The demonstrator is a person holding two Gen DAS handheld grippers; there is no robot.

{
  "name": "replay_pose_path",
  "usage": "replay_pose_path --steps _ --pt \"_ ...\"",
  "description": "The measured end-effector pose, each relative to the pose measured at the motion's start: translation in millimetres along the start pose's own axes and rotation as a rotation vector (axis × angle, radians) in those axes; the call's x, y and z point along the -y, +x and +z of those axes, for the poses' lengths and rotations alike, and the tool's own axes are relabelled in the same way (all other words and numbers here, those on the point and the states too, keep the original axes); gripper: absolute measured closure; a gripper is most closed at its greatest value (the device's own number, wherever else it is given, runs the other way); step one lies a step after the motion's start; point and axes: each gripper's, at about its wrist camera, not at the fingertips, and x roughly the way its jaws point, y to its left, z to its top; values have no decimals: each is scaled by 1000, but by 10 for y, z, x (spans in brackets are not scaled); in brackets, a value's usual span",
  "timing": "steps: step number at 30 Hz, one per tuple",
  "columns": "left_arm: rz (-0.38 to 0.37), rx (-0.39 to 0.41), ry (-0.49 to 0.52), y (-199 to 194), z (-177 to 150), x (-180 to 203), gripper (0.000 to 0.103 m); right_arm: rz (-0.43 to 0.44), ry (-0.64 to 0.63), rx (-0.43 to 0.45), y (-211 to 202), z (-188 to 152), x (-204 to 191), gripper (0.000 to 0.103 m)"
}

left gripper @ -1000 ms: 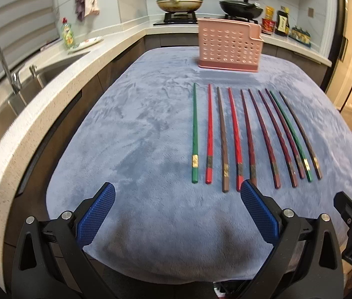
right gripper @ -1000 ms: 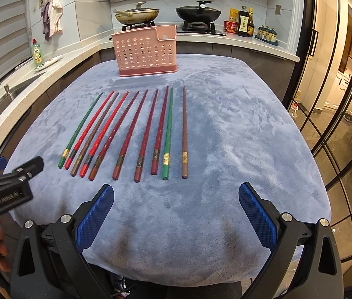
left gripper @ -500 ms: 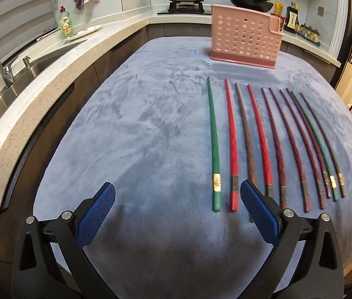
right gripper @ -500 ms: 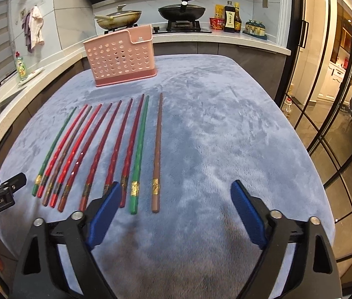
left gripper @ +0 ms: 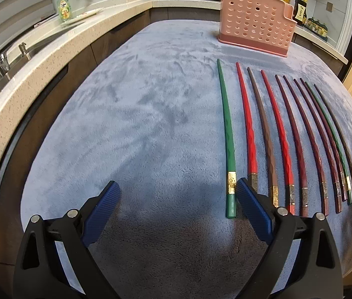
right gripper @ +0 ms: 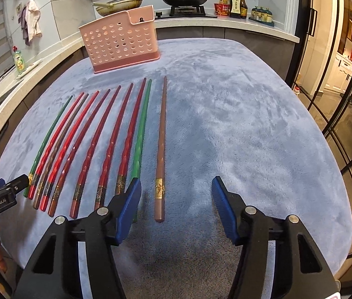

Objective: Organize utensils

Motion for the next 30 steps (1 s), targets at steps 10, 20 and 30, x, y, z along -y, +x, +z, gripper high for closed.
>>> replay_pose_path --steps 10,20,30 --pt "-1 -12 19 89 -8 75 16 -7 5 -24 111 -27 19 55" --pt "-58 -29 32 2 33 109 67 5 -42 -6 110 -59 -7 75" --pt "-141 -79 17 -81 121 36 93 51 -47 -21 37 15 -15 96"
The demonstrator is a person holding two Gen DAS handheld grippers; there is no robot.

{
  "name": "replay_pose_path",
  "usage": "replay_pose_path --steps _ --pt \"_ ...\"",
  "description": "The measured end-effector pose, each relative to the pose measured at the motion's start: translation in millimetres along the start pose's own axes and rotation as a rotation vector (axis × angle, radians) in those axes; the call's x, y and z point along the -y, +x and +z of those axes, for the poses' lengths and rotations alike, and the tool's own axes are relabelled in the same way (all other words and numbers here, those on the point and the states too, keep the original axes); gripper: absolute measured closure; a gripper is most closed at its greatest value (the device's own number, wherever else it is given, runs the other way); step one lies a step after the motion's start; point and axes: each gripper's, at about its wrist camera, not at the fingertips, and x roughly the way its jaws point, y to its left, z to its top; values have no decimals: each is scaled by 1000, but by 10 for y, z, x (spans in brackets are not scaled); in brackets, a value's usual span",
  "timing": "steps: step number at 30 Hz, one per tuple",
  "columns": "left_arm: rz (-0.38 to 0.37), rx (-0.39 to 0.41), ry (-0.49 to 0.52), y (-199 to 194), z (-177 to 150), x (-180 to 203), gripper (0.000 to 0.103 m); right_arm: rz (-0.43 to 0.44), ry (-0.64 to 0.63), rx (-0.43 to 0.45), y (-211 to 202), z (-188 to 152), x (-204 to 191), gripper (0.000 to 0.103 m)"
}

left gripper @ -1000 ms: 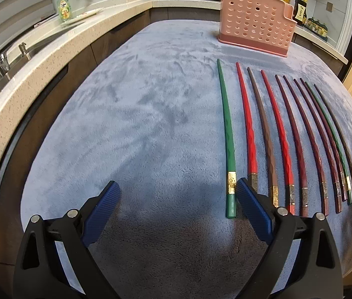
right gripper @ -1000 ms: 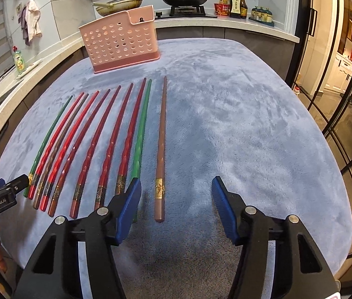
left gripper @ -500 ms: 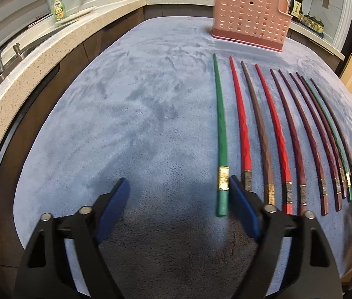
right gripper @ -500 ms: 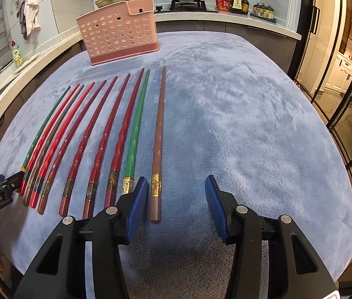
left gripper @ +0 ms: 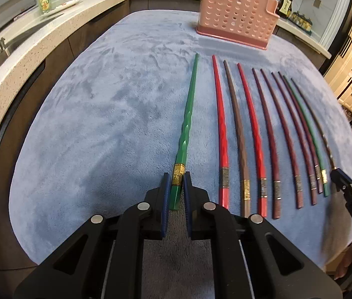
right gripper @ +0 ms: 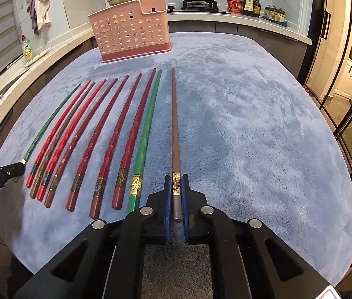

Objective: Organize utensils

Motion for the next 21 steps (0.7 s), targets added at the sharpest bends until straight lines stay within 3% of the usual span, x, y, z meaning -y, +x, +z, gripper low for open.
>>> replay_pose_path --steps 7,14,21 --pt "-13 85 -31 -440 226 -127 94 40 16 88 -437 324 16 96" --pt "-31 245 -43 -982 775 -172 97 72 12 238 -899 954 13 96" --pt "-37 366 -19 -1250 1499 -82 97 96 33 321 -999 1562 93 96"
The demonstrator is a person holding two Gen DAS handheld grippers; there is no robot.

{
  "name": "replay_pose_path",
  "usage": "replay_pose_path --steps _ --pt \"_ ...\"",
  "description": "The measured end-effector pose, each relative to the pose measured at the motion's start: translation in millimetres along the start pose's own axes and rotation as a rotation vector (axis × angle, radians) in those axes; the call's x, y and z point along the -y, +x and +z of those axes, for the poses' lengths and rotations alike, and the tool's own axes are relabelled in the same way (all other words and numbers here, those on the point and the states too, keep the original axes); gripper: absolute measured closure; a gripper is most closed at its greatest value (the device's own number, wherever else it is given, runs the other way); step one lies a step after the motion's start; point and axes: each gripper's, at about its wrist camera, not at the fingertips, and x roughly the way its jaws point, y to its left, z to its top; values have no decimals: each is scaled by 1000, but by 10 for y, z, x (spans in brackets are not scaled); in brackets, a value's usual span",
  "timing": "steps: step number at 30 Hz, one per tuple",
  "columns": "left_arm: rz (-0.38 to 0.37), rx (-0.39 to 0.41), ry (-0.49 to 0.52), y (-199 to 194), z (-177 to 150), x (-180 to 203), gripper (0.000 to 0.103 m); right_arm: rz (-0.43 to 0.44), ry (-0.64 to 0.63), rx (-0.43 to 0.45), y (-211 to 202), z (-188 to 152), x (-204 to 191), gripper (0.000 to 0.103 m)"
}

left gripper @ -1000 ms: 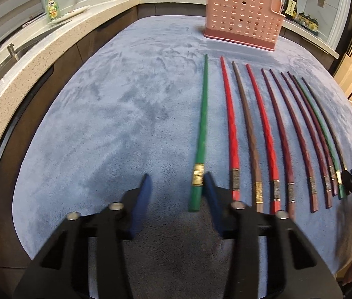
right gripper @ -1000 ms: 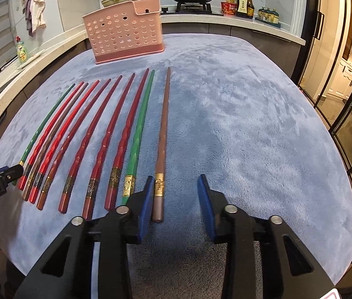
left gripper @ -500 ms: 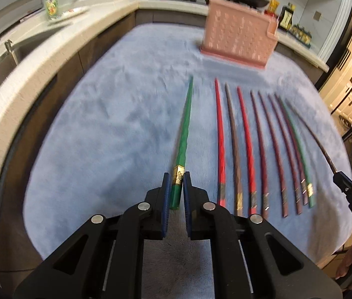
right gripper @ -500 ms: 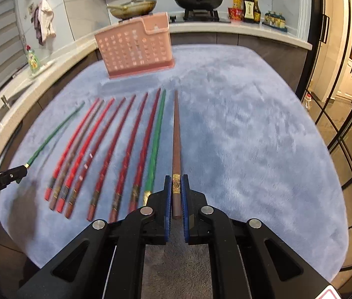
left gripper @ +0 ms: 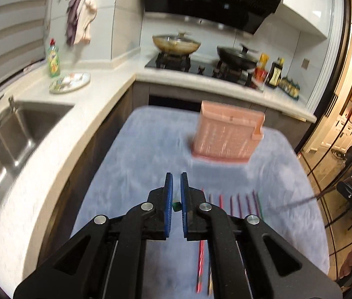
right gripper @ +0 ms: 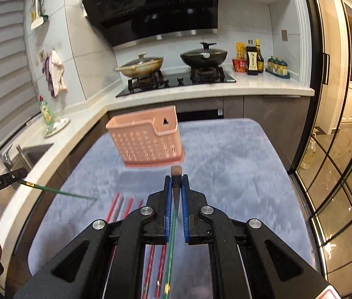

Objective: Organize utensils

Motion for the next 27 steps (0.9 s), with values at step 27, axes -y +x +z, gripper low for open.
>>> replay_pose_path --steps 27 --pt "51 -183 -6 521 -271 -731 93 52 36 176 -142 676 -145 96"
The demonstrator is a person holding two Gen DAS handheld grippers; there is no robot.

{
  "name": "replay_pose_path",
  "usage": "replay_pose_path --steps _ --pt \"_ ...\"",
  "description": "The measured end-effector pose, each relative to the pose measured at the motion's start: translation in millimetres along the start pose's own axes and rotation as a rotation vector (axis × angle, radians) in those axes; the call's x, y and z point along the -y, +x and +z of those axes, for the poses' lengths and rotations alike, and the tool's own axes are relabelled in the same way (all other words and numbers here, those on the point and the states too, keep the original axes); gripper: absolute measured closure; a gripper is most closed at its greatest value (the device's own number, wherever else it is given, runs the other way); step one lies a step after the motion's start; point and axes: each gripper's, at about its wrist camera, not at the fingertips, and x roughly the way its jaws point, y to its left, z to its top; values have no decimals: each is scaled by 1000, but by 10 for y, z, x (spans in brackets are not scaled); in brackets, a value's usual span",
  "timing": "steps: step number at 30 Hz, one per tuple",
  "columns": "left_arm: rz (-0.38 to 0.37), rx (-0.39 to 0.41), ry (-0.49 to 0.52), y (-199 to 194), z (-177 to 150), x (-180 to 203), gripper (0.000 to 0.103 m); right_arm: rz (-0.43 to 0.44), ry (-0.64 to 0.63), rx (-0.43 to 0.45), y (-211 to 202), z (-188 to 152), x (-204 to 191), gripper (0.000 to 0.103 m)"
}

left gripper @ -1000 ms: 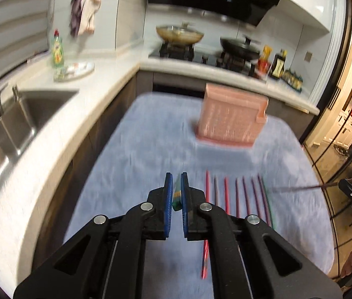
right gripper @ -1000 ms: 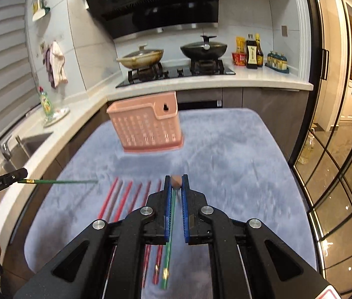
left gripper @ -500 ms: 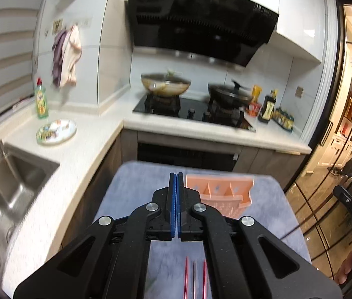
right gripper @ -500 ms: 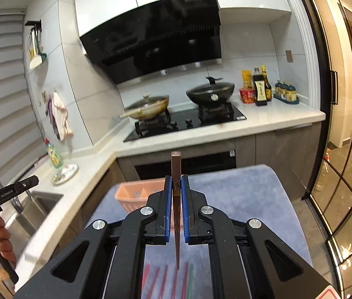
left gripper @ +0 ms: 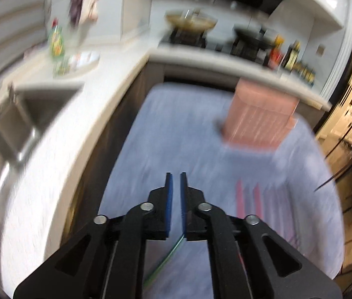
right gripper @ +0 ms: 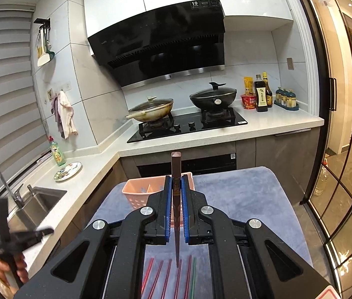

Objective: Organize utensils

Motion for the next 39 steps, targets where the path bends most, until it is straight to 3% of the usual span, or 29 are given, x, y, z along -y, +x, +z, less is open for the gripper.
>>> replay_pose_path --steps 4,7,11,15,22,27,31,39 --pt "3 -125 -16 206 -610 -290 88 -20 -2 -10 -100 -80 1 96" --pt "-11 -200 -17 267 -991 -408 76 -31 10 -15 -152 -128 12 96" --pt "-20 -248 23 265 -1309 -447 67 -37 31 -24 -201 -190 25 96" --pt "-31 -271 36 296 -1498 -495 66 -37 27 -33 -217 -222 -18 96" --pt "-46 -252 76 215 -1618 -473 67 -37 20 -35 -238 -243 -52 96" --pt "-63 -250 53 162 -1679 -507 89 -36 21 -37 -241 -244 -55 96" --pt "-54 -236 53 130 -1672 -468 93 -33 26 -43 -235 -256 -31 96" --pt "-84 -89 63 -296 -1133 -228 96 -28 35 -47 -219 -286 2 96"
